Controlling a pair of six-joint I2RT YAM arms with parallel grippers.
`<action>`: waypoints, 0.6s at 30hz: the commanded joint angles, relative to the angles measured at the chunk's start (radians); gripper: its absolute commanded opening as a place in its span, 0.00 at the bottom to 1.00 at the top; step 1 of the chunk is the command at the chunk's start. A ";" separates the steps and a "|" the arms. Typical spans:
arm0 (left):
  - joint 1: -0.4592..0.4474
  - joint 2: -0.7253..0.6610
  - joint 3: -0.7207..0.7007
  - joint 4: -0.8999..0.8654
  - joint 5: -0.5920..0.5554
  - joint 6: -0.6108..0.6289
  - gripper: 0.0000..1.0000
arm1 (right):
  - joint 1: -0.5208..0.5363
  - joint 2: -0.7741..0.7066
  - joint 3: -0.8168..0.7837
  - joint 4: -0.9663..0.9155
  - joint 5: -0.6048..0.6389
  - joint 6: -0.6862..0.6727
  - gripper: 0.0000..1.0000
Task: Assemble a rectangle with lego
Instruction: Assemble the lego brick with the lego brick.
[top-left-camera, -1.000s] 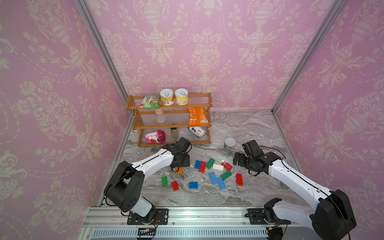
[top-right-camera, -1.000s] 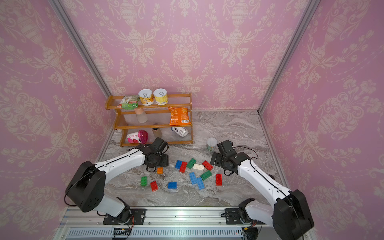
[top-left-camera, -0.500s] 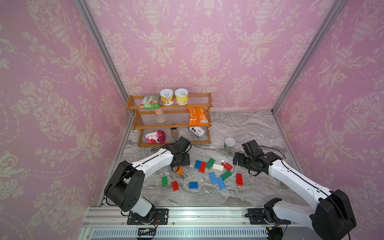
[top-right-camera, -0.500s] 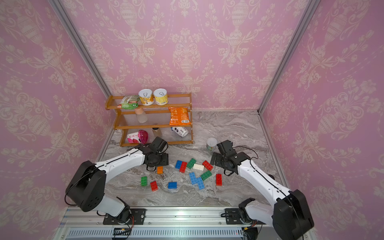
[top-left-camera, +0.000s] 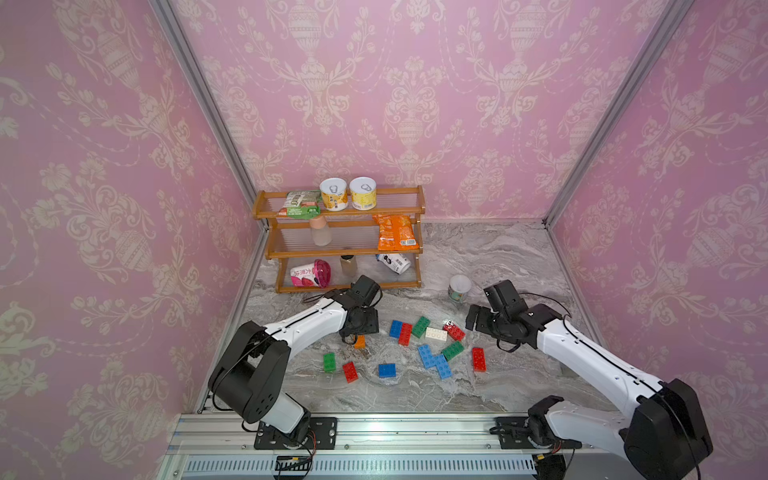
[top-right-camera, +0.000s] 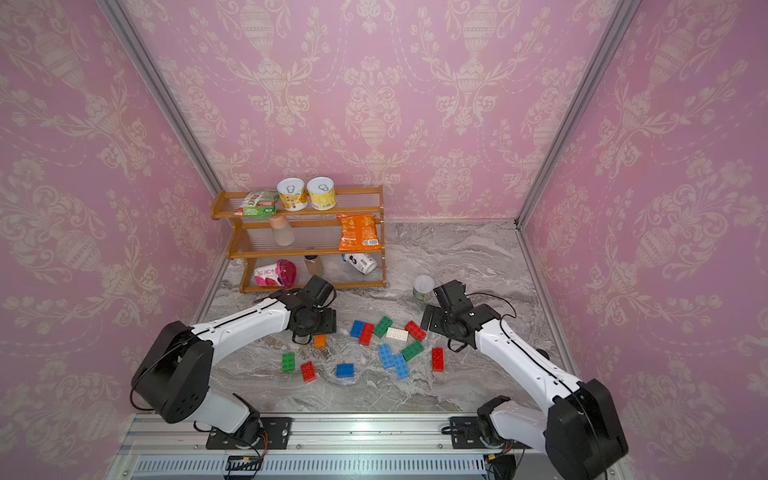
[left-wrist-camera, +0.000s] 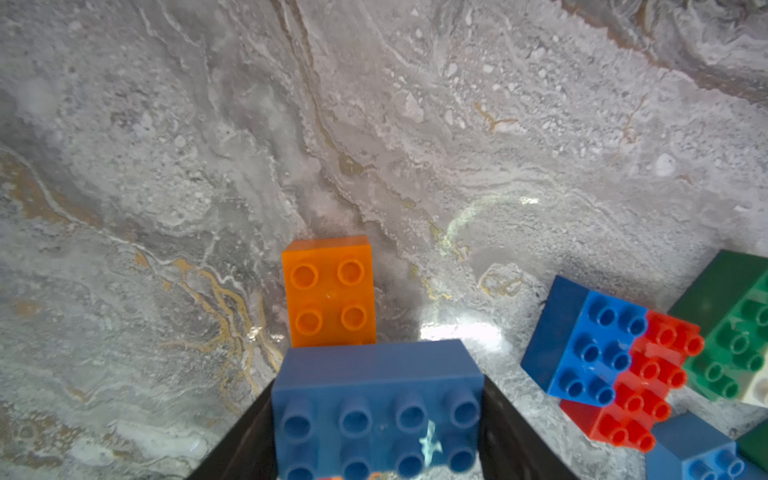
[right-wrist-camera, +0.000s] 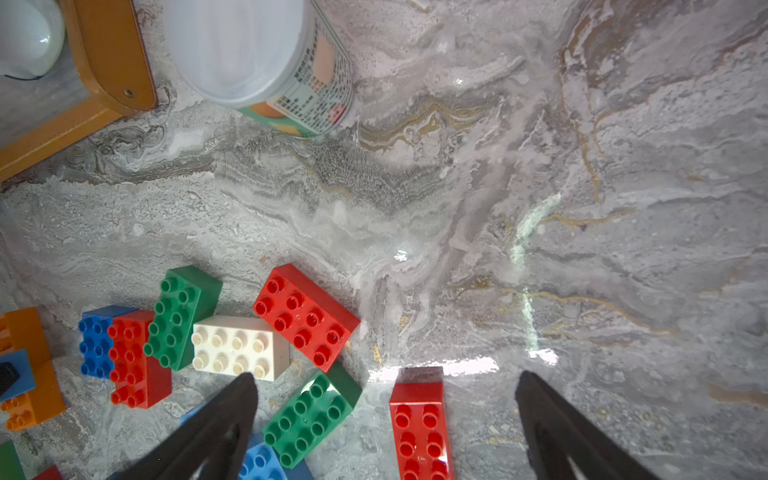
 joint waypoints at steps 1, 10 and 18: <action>0.008 -0.006 -0.016 -0.018 0.007 0.003 0.00 | -0.008 -0.006 -0.015 0.003 -0.002 0.014 1.00; 0.010 0.017 -0.017 -0.004 0.014 0.004 0.00 | -0.008 0.000 -0.021 0.010 -0.007 0.013 1.00; 0.010 0.037 -0.020 0.014 0.024 0.004 0.00 | -0.007 0.004 -0.022 0.016 -0.010 0.017 1.00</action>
